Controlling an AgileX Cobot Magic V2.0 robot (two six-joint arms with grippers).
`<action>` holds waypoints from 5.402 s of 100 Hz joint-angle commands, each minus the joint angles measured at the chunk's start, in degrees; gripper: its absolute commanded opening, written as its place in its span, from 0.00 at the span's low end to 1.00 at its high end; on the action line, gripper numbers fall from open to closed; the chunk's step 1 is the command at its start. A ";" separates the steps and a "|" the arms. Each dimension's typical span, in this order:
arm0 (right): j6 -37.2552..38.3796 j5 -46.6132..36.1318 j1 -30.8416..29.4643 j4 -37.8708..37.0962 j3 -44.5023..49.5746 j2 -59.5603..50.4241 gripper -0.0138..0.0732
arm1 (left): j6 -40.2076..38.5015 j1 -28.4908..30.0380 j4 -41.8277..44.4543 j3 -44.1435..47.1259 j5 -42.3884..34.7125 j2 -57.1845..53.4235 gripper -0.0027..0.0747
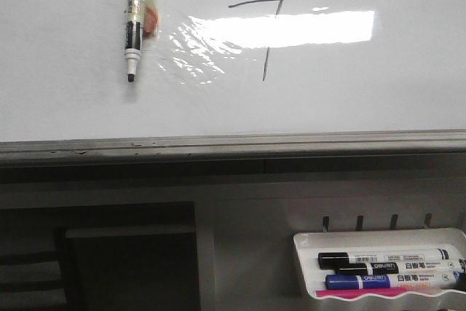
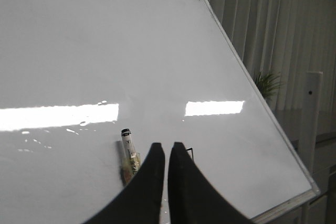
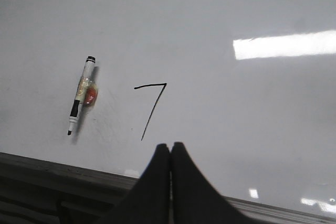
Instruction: Write number 7 on whiteboard
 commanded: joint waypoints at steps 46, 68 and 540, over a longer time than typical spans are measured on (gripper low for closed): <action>-0.57 -2.81 -0.28 1.61 -1.27 0.71 0.09 | -49.88 27.15 56.20 6.89 -3.04 3.66 0.01; -0.57 -2.81 -0.28 1.61 -1.27 0.71 0.09 | -50.88 33.20 58.03 12.62 -3.09 -1.65 0.01; 39.53 -20.39 -5.13 -56.70 14.88 -1.61 0.09 | -50.88 38.66 58.01 13.75 1.02 -1.79 0.01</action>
